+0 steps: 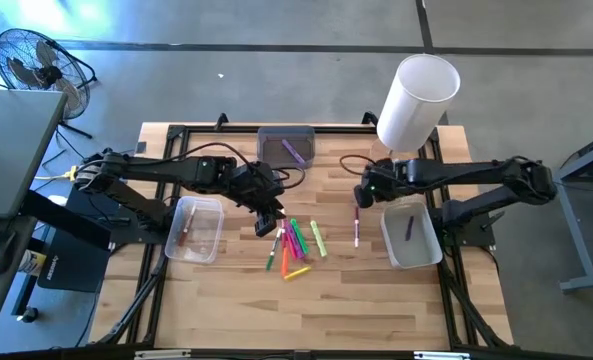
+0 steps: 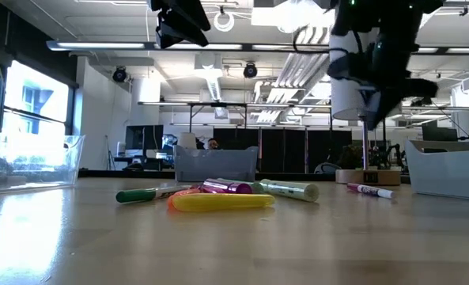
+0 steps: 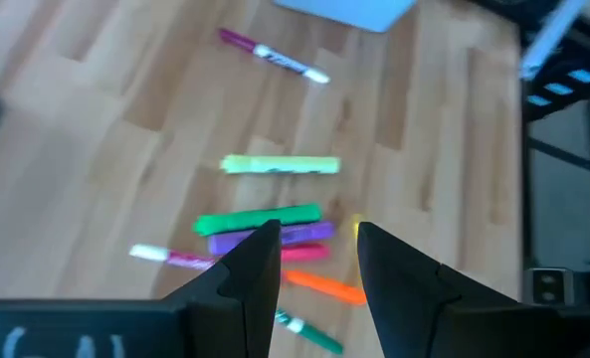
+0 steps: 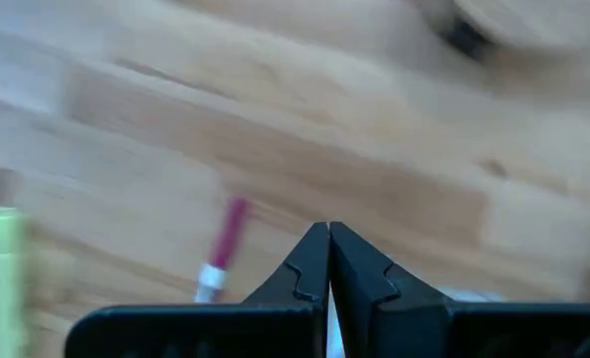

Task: Pick & Place Markers
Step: Put the white and purple marker into the transparent bin

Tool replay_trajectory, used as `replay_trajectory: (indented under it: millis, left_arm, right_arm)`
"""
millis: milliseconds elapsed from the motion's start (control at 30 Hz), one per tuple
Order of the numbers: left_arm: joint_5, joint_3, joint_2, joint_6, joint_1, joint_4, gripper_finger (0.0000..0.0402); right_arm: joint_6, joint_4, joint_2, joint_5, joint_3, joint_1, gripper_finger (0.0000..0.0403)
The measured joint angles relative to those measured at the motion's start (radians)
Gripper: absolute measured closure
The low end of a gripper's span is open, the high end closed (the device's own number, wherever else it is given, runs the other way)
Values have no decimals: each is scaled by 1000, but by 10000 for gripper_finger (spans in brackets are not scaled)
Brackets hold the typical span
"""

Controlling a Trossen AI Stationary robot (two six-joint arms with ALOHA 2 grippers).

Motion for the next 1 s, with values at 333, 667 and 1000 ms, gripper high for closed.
replay_trajectory:
  millis: [333, 667, 1000]
  left_arm:
    - [-66, -148, -232, 52, -18, 3, 268]
    - [-48, -500, -487, -23, -19, 210, 268]
    - [-5, -549, -529, -82, -18, 266, 268]
  right_arm:
    - [-172, 465, -5, 73, 21, 102, 403]
    - [-215, 133, 275, 67, 397, 119, 403]
    - [-34, -296, 595, 88, 676, 123, 402]
